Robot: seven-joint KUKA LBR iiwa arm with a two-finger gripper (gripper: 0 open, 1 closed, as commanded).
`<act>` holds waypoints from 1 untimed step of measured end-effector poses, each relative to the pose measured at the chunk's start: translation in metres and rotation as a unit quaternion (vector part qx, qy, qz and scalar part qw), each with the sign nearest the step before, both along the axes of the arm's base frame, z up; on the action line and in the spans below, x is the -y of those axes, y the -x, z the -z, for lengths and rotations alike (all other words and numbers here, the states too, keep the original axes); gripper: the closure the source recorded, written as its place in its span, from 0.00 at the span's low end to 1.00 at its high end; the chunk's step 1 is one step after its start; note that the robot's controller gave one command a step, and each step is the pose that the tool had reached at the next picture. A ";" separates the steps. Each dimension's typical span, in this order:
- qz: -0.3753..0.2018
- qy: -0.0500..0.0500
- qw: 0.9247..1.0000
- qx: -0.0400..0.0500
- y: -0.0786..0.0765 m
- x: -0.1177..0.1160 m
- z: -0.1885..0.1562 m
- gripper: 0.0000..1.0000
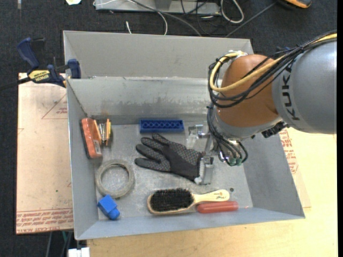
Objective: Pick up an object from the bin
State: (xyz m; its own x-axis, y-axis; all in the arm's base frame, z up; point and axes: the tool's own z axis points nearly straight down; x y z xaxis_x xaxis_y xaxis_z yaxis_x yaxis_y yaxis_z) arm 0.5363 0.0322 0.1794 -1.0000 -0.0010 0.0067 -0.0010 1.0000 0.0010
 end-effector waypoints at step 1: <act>0.001 0.000 1.000 0.004 -0.002 0.000 -0.004 0.00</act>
Offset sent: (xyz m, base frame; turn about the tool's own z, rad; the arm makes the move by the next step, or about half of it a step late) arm -0.0077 -0.0083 -0.0723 0.0822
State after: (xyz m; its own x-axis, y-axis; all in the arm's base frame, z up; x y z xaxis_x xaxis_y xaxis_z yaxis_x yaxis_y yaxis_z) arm 0.5380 0.0320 0.1834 -1.0000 0.0000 -0.0009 0.0000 1.0000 0.0013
